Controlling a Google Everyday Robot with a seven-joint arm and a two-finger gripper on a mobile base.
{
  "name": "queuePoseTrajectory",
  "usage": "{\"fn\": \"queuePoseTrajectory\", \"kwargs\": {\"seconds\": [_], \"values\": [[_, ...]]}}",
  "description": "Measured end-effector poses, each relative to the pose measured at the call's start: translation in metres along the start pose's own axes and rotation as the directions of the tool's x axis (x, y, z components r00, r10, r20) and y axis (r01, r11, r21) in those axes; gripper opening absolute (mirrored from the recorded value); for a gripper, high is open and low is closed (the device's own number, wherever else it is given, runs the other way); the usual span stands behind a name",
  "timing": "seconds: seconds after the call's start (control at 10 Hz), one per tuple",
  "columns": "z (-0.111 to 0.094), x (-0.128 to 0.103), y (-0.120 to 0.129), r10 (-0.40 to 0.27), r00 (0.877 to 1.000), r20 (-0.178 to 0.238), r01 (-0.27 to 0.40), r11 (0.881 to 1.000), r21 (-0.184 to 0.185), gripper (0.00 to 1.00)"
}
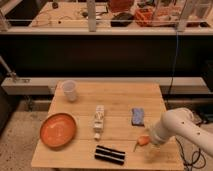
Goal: Place the pepper on the white sponge
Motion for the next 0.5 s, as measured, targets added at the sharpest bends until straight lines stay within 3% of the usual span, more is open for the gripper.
{"fn": "queuePoseTrajectory", "kwargs": {"seconds": [0.5], "values": [[0.0089,0.002,-0.0022,0.002,1.0,-0.004,-0.002,1.0,-0.001,0.8]]}}
